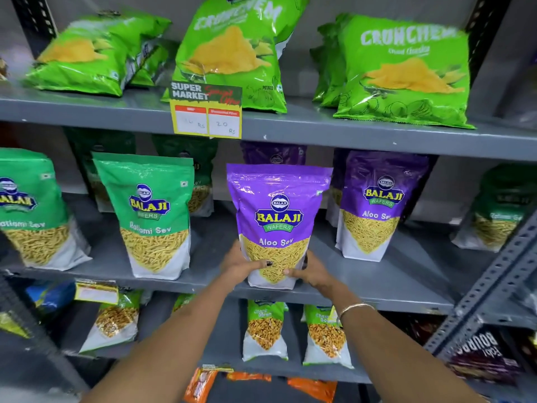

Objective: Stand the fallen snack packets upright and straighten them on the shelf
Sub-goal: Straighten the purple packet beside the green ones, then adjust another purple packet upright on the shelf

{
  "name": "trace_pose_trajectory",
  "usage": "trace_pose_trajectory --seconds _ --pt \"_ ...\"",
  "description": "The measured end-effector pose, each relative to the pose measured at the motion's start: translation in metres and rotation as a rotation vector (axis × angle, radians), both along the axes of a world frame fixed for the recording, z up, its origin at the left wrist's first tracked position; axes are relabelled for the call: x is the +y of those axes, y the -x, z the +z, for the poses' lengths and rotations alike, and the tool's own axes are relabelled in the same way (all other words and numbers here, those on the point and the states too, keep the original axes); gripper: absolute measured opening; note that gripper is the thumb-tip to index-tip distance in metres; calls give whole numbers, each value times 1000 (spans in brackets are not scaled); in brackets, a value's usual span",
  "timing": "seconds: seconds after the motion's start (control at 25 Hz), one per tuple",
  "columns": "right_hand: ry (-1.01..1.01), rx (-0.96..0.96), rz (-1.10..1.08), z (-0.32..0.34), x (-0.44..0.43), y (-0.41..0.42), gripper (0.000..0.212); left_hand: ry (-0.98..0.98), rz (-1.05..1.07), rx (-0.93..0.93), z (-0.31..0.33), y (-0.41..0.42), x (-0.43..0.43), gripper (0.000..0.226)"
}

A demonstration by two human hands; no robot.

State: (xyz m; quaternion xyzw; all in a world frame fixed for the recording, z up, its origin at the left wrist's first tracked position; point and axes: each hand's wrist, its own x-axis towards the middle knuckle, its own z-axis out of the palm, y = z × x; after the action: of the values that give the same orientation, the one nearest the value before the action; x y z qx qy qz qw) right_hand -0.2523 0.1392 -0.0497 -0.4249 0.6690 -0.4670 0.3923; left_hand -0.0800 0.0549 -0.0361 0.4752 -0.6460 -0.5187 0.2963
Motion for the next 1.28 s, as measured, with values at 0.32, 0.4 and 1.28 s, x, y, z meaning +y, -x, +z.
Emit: trace_pose_trajectory --seconds 0.32,0.4,1.28 --pt "-86 47 21 6 4 7 84 339 89 -172 2 -9 17 102" --pt "-106 114 -87 10 10 19 93 787 187 -317 -3 -11 32 101" --pt "64 -145 -178 -17 37 270 65 5 50 150 8 267 58 42"
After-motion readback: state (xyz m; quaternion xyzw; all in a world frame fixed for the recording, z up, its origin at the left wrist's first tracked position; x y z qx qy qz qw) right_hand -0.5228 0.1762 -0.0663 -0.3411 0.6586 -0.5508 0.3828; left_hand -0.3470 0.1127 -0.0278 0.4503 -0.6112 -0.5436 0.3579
